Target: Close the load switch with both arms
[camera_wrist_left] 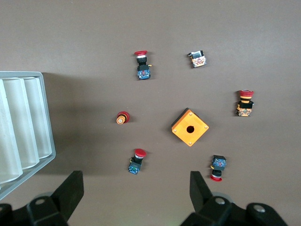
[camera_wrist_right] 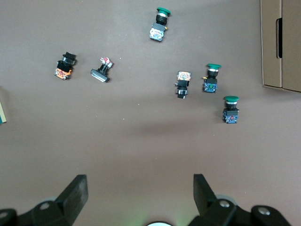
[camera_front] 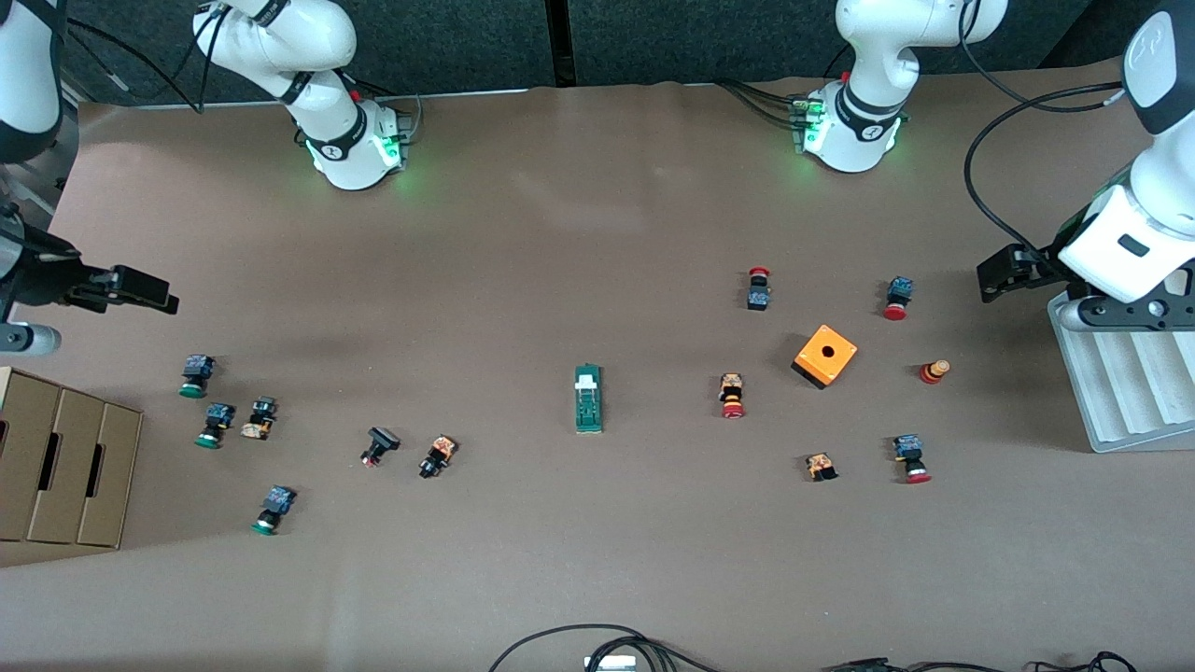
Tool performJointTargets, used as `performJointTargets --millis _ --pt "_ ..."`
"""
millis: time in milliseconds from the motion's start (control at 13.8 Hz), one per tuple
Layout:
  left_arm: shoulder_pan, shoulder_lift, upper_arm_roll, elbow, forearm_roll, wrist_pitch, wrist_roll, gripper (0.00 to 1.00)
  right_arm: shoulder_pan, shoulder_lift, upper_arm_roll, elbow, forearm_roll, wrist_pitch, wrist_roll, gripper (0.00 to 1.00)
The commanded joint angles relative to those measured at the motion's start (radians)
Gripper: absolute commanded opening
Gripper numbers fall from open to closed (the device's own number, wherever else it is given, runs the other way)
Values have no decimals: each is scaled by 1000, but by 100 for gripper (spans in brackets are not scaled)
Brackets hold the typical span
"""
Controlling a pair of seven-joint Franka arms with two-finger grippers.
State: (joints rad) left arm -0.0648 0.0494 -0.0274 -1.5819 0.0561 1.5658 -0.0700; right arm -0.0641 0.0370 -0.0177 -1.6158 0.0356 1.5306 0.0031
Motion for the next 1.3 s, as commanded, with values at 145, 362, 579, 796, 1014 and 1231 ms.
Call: performJointTargets --millis 145,362,579,796,1014,1231 --pt "-12 14 -25 26 -16 -7 -92 100 -5 52 1 31 10 20 -71 100" --pt "-15 15 -89 25 -25 5 -166 99 -2 89 2 34 7 69 -64 100" --pt "-15 33 -189 23 -25 39 -272 99 -8 90 -4 42 7 74 -63 100" --pt "-18 66 -284 19 -27 130 -367 99 -16 121 -10 42 7 76 -71 100" --pt "-62 108 -331 14 -42 233 -577 99 -20 127 -15 42 12 76 -63 100" --pt "-205 197 -332 16 8 379 -779 99 -17 136 -28 48 12 76 -66 100"
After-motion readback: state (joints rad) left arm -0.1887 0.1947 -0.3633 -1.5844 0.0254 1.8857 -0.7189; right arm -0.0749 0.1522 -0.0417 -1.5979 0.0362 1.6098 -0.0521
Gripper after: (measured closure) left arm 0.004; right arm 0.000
